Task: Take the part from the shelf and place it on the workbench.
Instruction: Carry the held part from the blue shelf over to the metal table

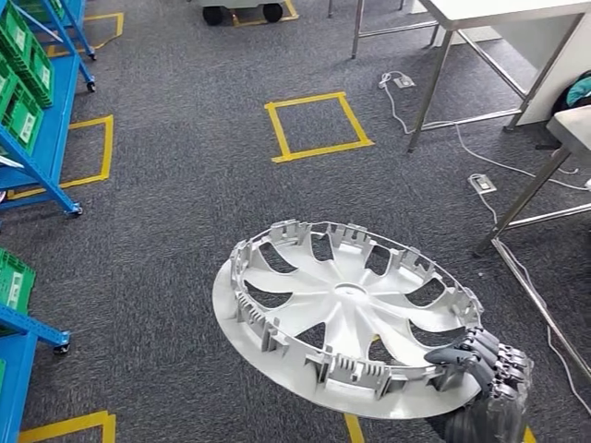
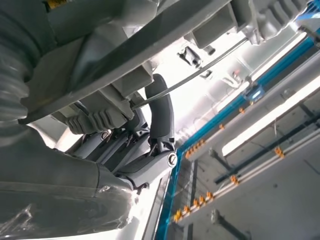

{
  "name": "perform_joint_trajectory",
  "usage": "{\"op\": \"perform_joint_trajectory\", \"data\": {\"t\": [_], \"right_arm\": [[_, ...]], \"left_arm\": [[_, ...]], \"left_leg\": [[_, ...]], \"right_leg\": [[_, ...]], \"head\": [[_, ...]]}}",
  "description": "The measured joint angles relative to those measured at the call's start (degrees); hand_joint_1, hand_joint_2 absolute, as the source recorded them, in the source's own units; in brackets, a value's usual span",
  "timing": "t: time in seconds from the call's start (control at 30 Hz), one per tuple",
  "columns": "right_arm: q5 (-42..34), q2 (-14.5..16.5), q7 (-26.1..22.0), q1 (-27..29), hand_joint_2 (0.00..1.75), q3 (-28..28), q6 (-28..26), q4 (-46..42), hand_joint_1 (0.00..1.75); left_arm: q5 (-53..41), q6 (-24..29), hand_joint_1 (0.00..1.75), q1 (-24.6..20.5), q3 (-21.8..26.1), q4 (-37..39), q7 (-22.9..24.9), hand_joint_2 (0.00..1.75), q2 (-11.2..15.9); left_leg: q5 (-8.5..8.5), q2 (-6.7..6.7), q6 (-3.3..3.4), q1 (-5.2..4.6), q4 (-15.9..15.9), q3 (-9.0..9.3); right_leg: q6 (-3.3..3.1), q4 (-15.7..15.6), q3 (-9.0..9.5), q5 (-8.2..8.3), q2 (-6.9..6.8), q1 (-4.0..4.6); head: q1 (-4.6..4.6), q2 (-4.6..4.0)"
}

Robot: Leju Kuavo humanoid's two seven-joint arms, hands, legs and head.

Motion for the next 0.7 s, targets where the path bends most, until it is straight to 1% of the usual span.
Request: {"op": "perform_joint_trajectory", "data": {"t": [0.03, 0.07, 0.1, 0.13, 0.17, 0.2, 0.23, 0.27, 0.3, 0.33, 0.37, 0.4, 0.43, 0.47, 0.5, 0.53, 0.57, 0.6, 0.63, 0.67, 0.7], "right_arm": [[-0.01, 0.04, -0.03, -0.11, 1.75, 0.01, 0.00, 0.06, 1.75], [-0.02, 0.08, -0.04, -0.14, 1.75, 0.01, 0.00, 0.13, 1.75], [-0.04, 0.10, -0.03, -0.14, 1.75, 0.01, 0.00, 0.18, 1.75], [-0.06, 0.13, -0.03, -0.14, 1.75, 0.01, 0.00, 0.22, 1.75], [-0.09, 0.13, -0.05, -0.15, 1.75, 0.01, 0.00, 0.25, 1.75], [-0.13, 0.14, -0.07, -0.26, 1.75, 0.01, 0.00, 0.28, 1.75], [-0.15, 0.16, -0.07, -0.47, 1.75, 0.03, 0.01, 0.38, 1.75], [-0.14, 0.18, -0.04, -0.75, 1.75, 0.05, 0.01, 0.54, 1.75], [-0.08, 0.22, -0.01, -1.04, 1.75, 0.07, 0.02, 0.73, 1.75], [-0.01, 0.27, 0.00, -1.25, 1.75, 0.08, 0.02, 0.92, 1.75], [0.08, 0.32, -0.04, -1.36, 1.75, 0.08, 0.02, 1.06, 1.75], [0.18, 0.38, -0.13, -1.40, 1.75, 0.08, 0.01, 1.15, 1.75], [0.28, 0.43, -0.22, -1.47, 1.75, 0.08, 0.01, 1.21, 1.75], [0.42, 0.50, -0.28, -1.54, 1.75, 0.08, 0.01, 1.26, 1.75], [0.55, 0.57, -0.33, -1.61, 1.75, 0.07, 0.01, 1.30, 1.75], [0.68, 0.62, -0.34, -1.67, 1.75, 0.07, 0.02, 1.34, 1.75], [0.78, 0.66, -0.36, -1.68, 1.75, 0.07, 0.02, 1.38, 1.75], [0.84, 0.67, -0.38, -1.67, 1.75, 0.07, 0.02, 1.43, 1.75], [0.89, 0.67, -0.38, -1.67, 1.75, 0.07, 0.02, 1.48, 1.75], [0.91, 0.69, -0.38, -1.67, 1.75, 0.07, 0.02, 1.51, 1.75], [0.92, 0.73, -0.38, -1.67, 1.75, 0.07, 0.02, 1.54, 1.75]], "left_arm": [[-0.01, -0.03, 0.00, 0.17, 0.00, -0.02, 0.01, 1.75, 0.01], [-0.02, -0.04, 0.00, 0.30, 0.00, -0.04, 0.01, 1.75, 0.01], [-0.03, -0.08, 0.00, 0.35, 0.00, -0.06, 0.02, 1.75, 0.00], [-0.05, -0.13, 0.00, 0.35, 0.00, -0.07, 0.03, 1.75, -0.03], [-0.09, -0.19, 0.00, 0.31, 0.01, -0.07, 0.07, 1.75, -0.05], [-0.13, -0.26, 0.00, 0.27, 0.02, -0.10, 0.10, 1.75, 0.00], [-0.16, -0.31, 0.00, 0.25, 0.04, -0.22, 0.15, 1.75, 0.08], [-0.19, -0.33, 0.00, 0.24, 0.07, -0.35, 0.20, 1.75, 0.14], [-0.22, -0.38, 0.00, 0.22, 0.09, -0.49, 0.23, 1.75, 0.20], [-0.24, -0.44, 0.00, 0.21, 0.09, -0.66, 0.25, 1.75, 0.19], [-0.27, -0.54, 0.00, 0.17, 0.09, -0.79, 0.22, 1.75, 0.15], [-0.32, -0.66, 0.00, 0.13, 0.08, -0.92, 0.19, 1.75, 0.14], [-0.37, -0.75, 0.00, 0.10, 0.09, -1.04, 0.14, 1.75, 0.11], [-0.47, -0.81, 0.00, 0.09, 0.10, -1.08, 0.08, 1.75, 0.07], [-0.58, -0.83, 0.00, 0.11, 0.11, -1.09, 0.05, 1.75, 0.03], [-0.67, -0.83, 0.00, 0.15, 0.13, -1.09, 0.03, 1.75, 0.00], [-0.75, -0.83, 0.00, 0.20, 0.13, -1.10, 0.03, 1.75, -0.02], [-0.78, -0.83, 0.00, 0.23, 0.13, -1.10, 0.03, 1.75, -0.02], [-0.78, -0.83, 0.00, 0.23, 0.13, -1.11, 0.03, 1.75, -0.02], [-0.79, -0.83, 0.00, 0.23, 0.13, -1.14, 0.03, 1.75, -0.02], [-0.79, -0.83, 0.00, 0.21, 0.13, -1.16, 0.03, 1.75, -0.01]], "left_leg": [[-0.04, 0.80, 0.01, 0.05, 0.02, 0.01], [-0.12, 1.64, -0.02, 0.12, 0.04, 0.04], [-0.23, 2.41, -0.13, 0.25, 0.06, 0.13], [-0.37, 3.14, -0.30, 0.42, 0.08, 0.28], [-0.55, 3.80, -0.55, 0.63, 0.10, 0.50], [-0.76, 4.37, -0.88, 0.72, 0.16, 0.74], [-0.98, 4.85, -1.22, 0.74, 0.28, 0.94], [-1.14, 5.24, -1.52, 0.66, 0.39, 1.10], [-1.20, 5.60, -1.78, 0.54, 0.45, 1.20], [-1.19, 5.98, -1.96, 0.54, 0.47, 1.23], [-1.24, 6.33, -2.19, 0.60, 0.44, 1.26], [-1.64, 6.03, -2.47, 0.74, 0.73, 1.17], [-2.65, 5.19, -2.73, 0.89, 1.94, 0.69], [-4.35, 3.99, -2.97, 1.03, 4.46, -0.39], [-6.44, 2.66, -3.10, 1.13, 8.23, -2.05], [-8.46, 1.86, -3.14, 1.18, 12.62, -4.10], [-9.75, 1.50, -3.11, 1.20, 16.26, -5.87], [-9.93, 1.34, -3.02, 1.19, 18.19, -6.88], [-8.94, 1.22, -2.89, 1.20, 17.83, -6.81], [-7.00, 0.93, -2.73, 1.23, 15.19, -5.61], [-4.73, -0.09, -2.62, 1.35, 11.20, -3.73]], "right_leg": [[0.36, 3.86, -1.59, -1.79, -0.78, -0.11], [0.73, 6.82, -2.73, -2.86, -1.15, -0.27], [1.10, 7.83, -2.89, -2.84, -1.37, -0.44], [1.47, 6.45, -1.85, -1.80, -1.64, -0.60], [1.82, 2.80, 0.38, -0.02, -2.18, -0.76], [2.16, -1.56, 2.91, 1.39, -3.32, -0.75], [2.12, -5.23, 5.12, 2.50, -4.22, -0.77], [1.74, -7.58, 6.54, 3.04, -4.79, -0.72], [1.13, -8.38, 7.00, 3.04, -4.97, -0.60], [0.33, -8.38, 6.98, 3.23, -4.37, -0.55], [-0.33, -8.38, 6.84, 3.32, -3.80, -0.51], [-0.84, -8.44, 6.73, 3.46, -3.30, -0.51], [-1.31, -8.54, 6.65, 3.61, -2.75, -0.56], [-1.72, -8.62, 6.59, 3.76, -2.20, -0.65], [-2.00, -8.64, 6.47, 3.85, -1.62, -0.67], [-2.18, -8.64, 6.34, 3.93, -0.98, -0.65], [-2.29, -8.64, 6.25, 4.00, -0.30, -0.62], [-2.33, -8.64, 6.19, 4.06, 0.41, -0.58], [-2.30, -8.63, 6.18, 4.12, 1.16, -0.57], [-2.21, -8.63, 6.20, 4.21, 1.93, -0.59], [-2.06, -8.63, 6.19, 4.31, 2.69, -0.64]], "head": [[0.05, 0.00], [0.03, 0.00], [0.05, 0.00], [0.06, 0.00], [0.06, 0.00], [0.09, 0.00], [0.11, 0.00], [0.07, 0.00], [0.03, 0.00], [-0.02, 0.00], [-0.07, 0.00], [-0.09, 0.00], [-0.11, 0.00], [-0.18, 0.00], [-0.24, 0.00], [-0.28, 0.00], [-0.31, 0.00], [-0.30, 0.00], [-0.31, 0.00], [-0.30, 0.00], [-0.31, 0.00]]}}
